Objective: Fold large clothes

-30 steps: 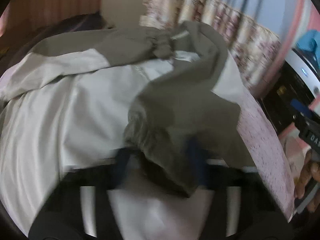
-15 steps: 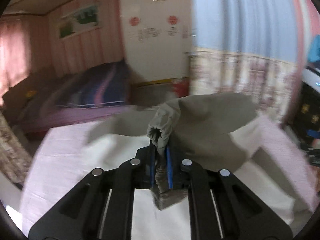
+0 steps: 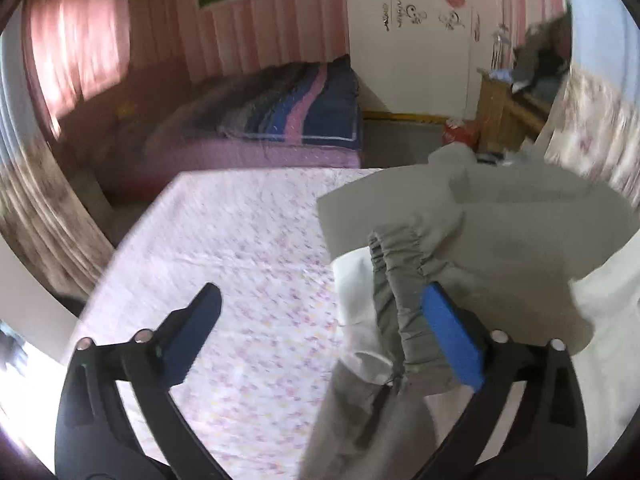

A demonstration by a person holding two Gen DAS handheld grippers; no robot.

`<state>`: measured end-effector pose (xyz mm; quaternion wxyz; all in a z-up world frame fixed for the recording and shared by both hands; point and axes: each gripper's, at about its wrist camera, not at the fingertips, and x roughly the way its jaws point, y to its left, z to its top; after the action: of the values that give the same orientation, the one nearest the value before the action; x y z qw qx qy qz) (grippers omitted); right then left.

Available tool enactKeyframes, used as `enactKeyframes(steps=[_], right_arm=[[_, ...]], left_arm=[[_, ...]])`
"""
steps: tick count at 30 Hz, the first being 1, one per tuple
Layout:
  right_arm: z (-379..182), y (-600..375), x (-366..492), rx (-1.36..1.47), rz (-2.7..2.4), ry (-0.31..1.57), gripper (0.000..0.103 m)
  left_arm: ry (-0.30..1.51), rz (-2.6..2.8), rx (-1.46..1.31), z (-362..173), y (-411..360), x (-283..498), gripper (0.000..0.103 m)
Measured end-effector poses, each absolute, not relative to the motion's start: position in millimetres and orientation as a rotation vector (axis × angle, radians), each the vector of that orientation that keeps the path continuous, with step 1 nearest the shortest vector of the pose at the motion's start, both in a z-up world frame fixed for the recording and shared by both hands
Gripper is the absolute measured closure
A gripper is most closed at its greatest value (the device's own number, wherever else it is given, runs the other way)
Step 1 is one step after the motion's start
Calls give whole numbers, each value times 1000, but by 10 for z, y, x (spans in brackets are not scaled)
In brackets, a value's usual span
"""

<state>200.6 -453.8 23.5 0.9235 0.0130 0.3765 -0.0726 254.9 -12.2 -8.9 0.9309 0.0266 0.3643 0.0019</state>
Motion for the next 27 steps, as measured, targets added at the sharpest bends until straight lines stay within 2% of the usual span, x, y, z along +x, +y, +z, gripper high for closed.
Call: enactKeyframes(steps=[9,10,11,13,15,17,19,20,23,24,25,26,27], right_arm=[[-117,-4636,3049,161,-119,879,14],[-195,-4633,3123,180,-101,901,18],[-302,-4597,3181,188,-85,927,25],[-420,-4534,3237,155,-99,948,57],[-462,-4499,3232,135,-102,931,68],[-374,-4459,3206,97,-112,890,73],[-176,-4332,3165,14,-151,808,93],[-94,-4290,3155,-17,-165,771,94],[-82,-4191,3173,-70,-198,748,88],[-229,-4216,3271,-62,-197,813,75],[-291,-4234,3291,-53,-204,830,54],[-381,-4275,3294,-38,-211,847,40],[-405,-4319,3269,-14,-213,852,28]], left_arm=[[772,-91,45,-174,-349,2879,3],[801,-112,35,-242,-386,2925,4],[843,-117,40,-339,-429,2998,9],[925,-134,82,-581,-563,3077,62],[902,-84,192,-718,-693,3097,78],[870,-64,185,-695,-679,3130,81],[792,5,195,-547,-653,3121,85],[714,63,240,-429,-687,3097,86],[760,75,268,-498,-725,3226,86],[795,79,281,-598,-729,3268,83],[812,81,303,-667,-728,3273,77],[827,81,314,-720,-720,3254,75],[835,76,298,-742,-688,3217,66]])
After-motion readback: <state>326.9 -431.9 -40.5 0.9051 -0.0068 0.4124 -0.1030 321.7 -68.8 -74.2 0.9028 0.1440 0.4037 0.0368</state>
